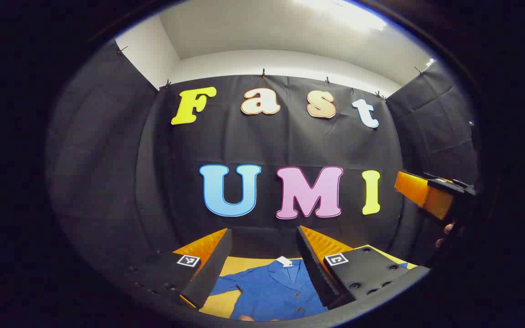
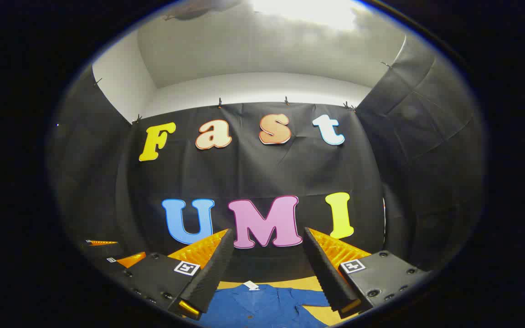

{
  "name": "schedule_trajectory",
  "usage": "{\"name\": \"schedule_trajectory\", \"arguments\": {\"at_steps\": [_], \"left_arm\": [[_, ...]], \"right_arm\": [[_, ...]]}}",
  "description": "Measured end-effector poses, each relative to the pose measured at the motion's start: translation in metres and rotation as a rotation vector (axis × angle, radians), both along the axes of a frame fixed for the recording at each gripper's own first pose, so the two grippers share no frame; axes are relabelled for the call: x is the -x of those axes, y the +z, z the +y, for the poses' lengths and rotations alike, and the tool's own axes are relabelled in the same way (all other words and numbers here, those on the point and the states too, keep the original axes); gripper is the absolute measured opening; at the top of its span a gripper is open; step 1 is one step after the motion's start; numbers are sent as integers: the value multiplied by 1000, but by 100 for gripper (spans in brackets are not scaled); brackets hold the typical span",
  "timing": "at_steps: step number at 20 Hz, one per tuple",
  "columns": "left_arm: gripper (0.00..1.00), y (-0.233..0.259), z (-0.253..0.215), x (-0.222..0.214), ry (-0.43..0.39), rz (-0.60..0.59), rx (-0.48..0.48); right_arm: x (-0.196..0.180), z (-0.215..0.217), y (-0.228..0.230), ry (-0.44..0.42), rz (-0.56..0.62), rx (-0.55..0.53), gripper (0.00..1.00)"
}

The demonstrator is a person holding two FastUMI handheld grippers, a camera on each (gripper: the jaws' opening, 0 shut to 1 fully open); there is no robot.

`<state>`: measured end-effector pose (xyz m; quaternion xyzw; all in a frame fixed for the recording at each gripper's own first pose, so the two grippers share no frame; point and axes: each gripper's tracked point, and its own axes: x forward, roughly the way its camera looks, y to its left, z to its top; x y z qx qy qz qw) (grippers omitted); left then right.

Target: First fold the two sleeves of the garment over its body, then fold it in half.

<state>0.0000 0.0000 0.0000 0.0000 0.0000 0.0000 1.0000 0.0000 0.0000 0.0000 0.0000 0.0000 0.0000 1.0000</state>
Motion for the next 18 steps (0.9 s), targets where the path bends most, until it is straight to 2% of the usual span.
{"name": "schedule_trajectory", "arguments": {"at_steps": [2, 6, 7, 11, 15, 16, 17, 18], "left_arm": [[82, -9, 16, 1, -14, 18, 0], [82, -23, 44, 12, -42, 34, 61], [82, -27, 51, 11, -40, 35, 71], [82, -37, 63, 5, -19, 68, 92], [82, -40, 69, -15, 11, 81, 51], [82, -40, 67, -19, 12, 77, 54], [82, -42, 65, -23, 14, 79, 55], [82, -43, 64, -27, 17, 85, 54]], "right_arm": [[6, 14, -2, -20, 2, 36, 84], [18, 45, -11, -29, 36, 95, 85], [22, 48, -12, -32, 44, 105, 96], [18, 55, -23, -41, 69, 109, 96], [-5, 67, -40, 17, 85, 100, 96], [-8, 67, -41, 21, 87, 95, 85], [-12, 67, -44, 26, 94, 89, 85], [-13, 68, -47, 32, 99, 87, 96]]}}
